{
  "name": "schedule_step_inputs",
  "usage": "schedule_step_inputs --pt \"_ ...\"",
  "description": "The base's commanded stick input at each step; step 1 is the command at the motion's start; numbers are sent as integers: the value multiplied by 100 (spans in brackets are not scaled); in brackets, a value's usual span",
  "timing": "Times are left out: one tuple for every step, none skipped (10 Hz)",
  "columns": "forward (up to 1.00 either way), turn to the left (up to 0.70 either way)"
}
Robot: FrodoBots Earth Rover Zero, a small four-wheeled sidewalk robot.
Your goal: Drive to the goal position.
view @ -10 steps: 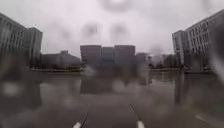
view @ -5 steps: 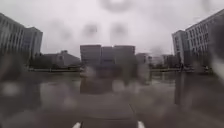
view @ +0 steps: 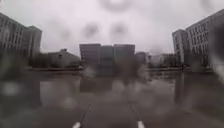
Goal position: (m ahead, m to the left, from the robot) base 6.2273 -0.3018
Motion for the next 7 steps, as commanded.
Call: schedule_step_inputs --pt "70 0" --pt "70 0" --pt "70 0" --pt "70 0" --pt "70 0" --pt "70 0" --pt "70 0"
